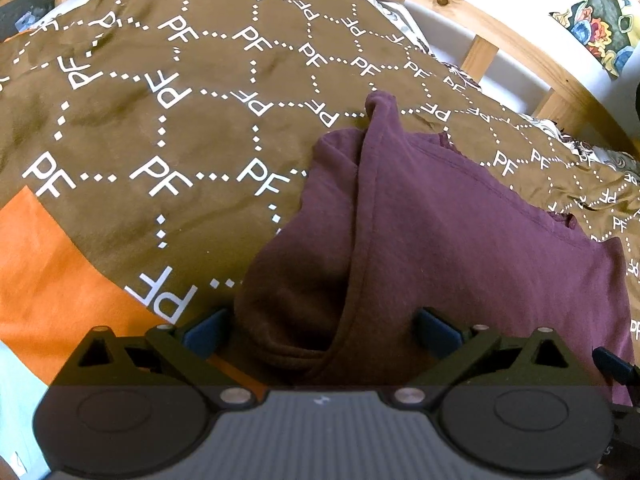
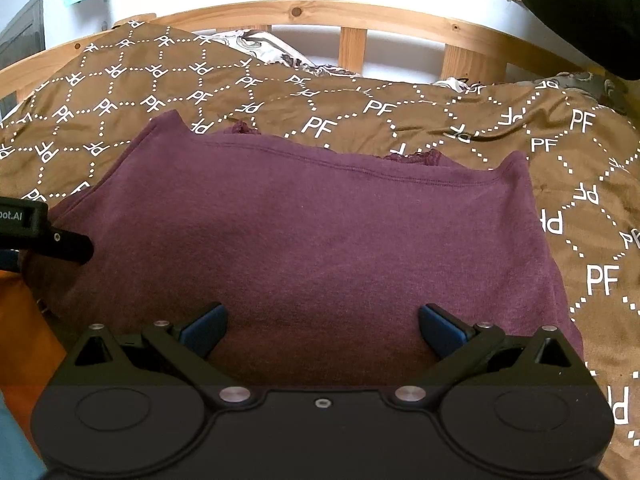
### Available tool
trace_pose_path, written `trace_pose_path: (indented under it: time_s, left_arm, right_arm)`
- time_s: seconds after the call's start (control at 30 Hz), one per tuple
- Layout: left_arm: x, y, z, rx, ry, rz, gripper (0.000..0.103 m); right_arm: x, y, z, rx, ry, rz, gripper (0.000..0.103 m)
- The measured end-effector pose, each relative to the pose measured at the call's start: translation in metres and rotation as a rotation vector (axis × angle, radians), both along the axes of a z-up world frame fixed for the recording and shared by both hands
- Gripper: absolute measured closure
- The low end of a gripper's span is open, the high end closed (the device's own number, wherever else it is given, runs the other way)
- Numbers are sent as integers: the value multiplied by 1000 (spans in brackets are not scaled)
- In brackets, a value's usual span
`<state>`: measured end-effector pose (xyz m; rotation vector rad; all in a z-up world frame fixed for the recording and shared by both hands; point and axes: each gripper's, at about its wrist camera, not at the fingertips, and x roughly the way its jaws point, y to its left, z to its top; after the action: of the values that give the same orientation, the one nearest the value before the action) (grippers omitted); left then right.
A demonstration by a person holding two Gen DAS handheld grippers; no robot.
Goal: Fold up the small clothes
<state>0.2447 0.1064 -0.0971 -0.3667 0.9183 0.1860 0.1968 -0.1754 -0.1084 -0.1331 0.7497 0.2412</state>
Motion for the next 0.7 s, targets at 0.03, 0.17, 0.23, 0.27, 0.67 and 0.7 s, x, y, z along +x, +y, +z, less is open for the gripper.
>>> trace_pose_path:
  time_s: [0.03, 0.17, 0.23, 0.27, 0.67, 0.7]
  left_arm:
    - [0, 0, 0, 2, 0, -1, 3]
    - [-2, -1, 3, 35, -7, 16, 13]
    - [-4, -3, 6, 50, -19, 17, 28]
    - [-5, -3, 7, 52, -28, 16, 32]
    - [-8, -42, 43, 161, -137, 31, 88]
    - [-8, -47, 48, 175, -158, 13, 88]
  right_arm:
    - [0, 0, 0, -1, 1, 0, 1]
    - [1, 0, 0, -2, 4, 0, 1]
    - [1, 0, 0, -2, 5, 0, 1]
    - [1, 0, 0, -2, 6, 1, 1]
    - [-2, -1, 15, -27, -16, 19, 1]
    - [-3, -4, 18, -28, -27, 18, 1]
